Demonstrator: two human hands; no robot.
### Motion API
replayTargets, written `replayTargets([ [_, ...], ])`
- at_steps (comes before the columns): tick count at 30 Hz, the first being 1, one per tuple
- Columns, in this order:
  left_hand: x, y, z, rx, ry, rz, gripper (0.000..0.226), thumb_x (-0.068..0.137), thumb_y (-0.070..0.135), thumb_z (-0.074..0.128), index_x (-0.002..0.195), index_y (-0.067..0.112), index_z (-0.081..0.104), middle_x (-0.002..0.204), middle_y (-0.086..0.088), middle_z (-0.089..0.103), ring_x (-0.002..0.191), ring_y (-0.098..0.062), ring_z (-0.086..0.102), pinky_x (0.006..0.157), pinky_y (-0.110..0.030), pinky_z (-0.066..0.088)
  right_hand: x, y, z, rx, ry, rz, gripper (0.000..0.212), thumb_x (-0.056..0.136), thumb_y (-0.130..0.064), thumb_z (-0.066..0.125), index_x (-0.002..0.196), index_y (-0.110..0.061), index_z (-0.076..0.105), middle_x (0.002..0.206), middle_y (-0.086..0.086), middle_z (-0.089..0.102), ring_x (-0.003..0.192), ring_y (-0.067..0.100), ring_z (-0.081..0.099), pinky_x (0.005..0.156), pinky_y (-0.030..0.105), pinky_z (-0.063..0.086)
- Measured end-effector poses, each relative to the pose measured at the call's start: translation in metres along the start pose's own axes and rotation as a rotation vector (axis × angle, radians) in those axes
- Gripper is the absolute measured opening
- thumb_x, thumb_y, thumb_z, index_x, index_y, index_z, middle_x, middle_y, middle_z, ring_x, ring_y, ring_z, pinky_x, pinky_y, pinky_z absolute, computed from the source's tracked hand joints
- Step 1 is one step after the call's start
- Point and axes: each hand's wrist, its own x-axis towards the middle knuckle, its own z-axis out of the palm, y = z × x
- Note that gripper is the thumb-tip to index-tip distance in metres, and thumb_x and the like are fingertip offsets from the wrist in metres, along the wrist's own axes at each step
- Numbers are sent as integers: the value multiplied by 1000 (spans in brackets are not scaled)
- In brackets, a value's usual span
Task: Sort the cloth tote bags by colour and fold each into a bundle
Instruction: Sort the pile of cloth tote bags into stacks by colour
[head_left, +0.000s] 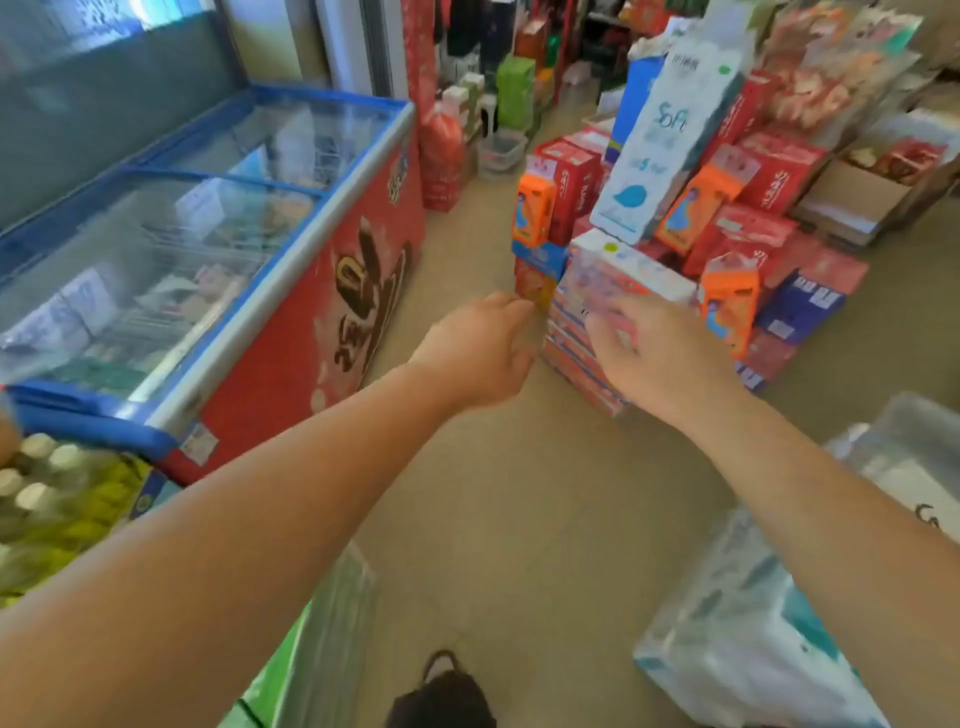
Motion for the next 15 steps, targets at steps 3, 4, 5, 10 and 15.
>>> replayTargets([
  [3, -5, -36, 50, -46, -97, -136, 56, 98, 38, 56, 146, 11, 47, 143, -9, 53, 128, -34, 52, 102, -43, 47, 12, 19, 60, 65, -124, 32, 51, 99, -57, 41, 120, -18, 67, 118, 6, 70, 113, 30, 62, 91, 39, 52],
  [4, -7, -50, 68, -53, -139, -180, 57, 98, 39, 55, 147, 11, 45, 144, -9, 52, 129, -34, 51, 103, -44, 47, 16, 23, 79, 67, -194, 53, 56, 99, -59, 39, 128, -18, 64, 126, 6, 67, 120, 29, 61, 96, 40, 51],
  [5, -5, -64, 86, -72, -167, -219, 57, 99, 39, 54, 148, 11, 44, 146, -9, 51, 130, -33, 50, 104, -44, 46, 23, 31, 101, 76, -238, 66, 59, 100, -59, 38, 133, -16, 61, 133, 8, 65, 125, 28, 58, 101, 43, 49],
  [10, 42, -134, 143, -128, -276, -342, 58, 102, 40, 49, 151, 13, 39, 151, -5, 46, 132, -31, 50, 102, -43, 48, 84, 46, 178, 13, -367, 120, 52, 105, -45, 41, 128, -2, 59, 130, 21, 61, 127, 37, 52, 101, 45, 44],
  [15, 106, -185, 157, -172, -360, -400, 59, 103, 40, 46, 154, 14, 33, 157, -4, 38, 138, -28, 43, 105, -40, 46, 166, 46, 217, -33, -397, 29, 56, 103, -44, 43, 135, 1, 55, 137, 24, 56, 132, 39, 50, 112, 46, 38],
])
